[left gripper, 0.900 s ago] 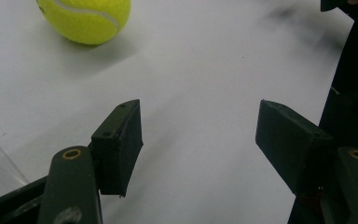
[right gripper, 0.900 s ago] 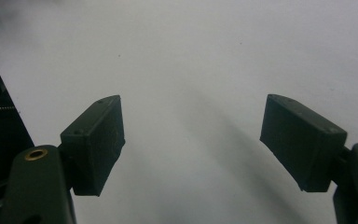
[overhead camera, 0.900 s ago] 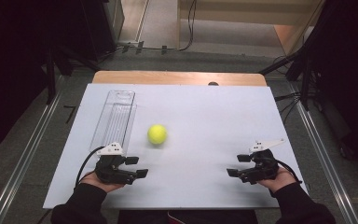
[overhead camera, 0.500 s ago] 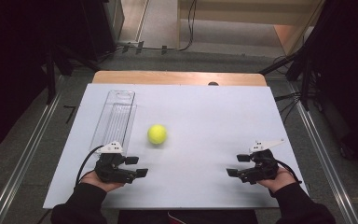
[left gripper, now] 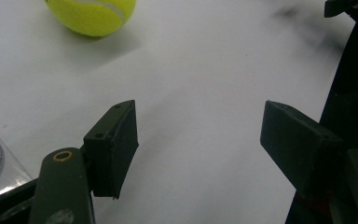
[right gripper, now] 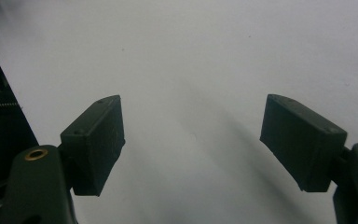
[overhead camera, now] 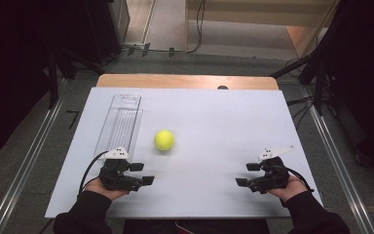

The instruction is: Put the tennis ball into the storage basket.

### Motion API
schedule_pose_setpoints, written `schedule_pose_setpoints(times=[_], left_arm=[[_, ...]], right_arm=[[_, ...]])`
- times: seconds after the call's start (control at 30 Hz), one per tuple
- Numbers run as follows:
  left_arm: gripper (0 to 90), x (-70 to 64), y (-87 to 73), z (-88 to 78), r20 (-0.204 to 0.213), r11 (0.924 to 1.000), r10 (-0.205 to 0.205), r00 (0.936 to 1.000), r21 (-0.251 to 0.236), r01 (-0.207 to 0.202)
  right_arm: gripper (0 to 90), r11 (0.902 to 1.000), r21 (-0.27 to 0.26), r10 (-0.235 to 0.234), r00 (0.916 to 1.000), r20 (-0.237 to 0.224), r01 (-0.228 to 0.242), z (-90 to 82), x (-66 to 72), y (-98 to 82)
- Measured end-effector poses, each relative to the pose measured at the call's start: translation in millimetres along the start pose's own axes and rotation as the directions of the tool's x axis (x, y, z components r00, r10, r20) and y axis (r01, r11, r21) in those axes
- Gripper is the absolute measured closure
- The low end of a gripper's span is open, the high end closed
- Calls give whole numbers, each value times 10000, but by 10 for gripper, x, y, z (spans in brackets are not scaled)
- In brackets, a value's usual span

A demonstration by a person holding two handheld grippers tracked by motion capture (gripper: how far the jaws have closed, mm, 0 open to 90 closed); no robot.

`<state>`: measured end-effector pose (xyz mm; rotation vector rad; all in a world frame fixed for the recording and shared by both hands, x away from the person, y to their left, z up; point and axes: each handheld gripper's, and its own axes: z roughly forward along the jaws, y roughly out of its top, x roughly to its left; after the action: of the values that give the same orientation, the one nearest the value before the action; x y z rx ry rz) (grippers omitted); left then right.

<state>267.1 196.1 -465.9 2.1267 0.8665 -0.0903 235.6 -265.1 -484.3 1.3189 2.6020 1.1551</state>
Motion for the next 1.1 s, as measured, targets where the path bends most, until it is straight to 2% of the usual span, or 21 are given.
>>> schedule_pose_setpoints(times=[0.5,0.67,1.0,1.1], left_arm=[[279,-35,20,15,-381,9991,239,9990,364,-225],[279,-50,35,16,-418,9989,153,9990,451,-134],[281,-111,84,53,-475,9986,242,9986,476,-219],[282,-127,104,52,-601,9985,209,9980,517,-178]], right_arm=[[197,10000,-43,30,10000,22,-30,-15,-18,-4],[197,10000,-37,38,10000,26,-38,-15,-15,-4],[197,10000,-17,78,10000,48,-78,-17,-14,-7],[197,10000,-33,87,9999,55,-87,-18,-14,-8]])
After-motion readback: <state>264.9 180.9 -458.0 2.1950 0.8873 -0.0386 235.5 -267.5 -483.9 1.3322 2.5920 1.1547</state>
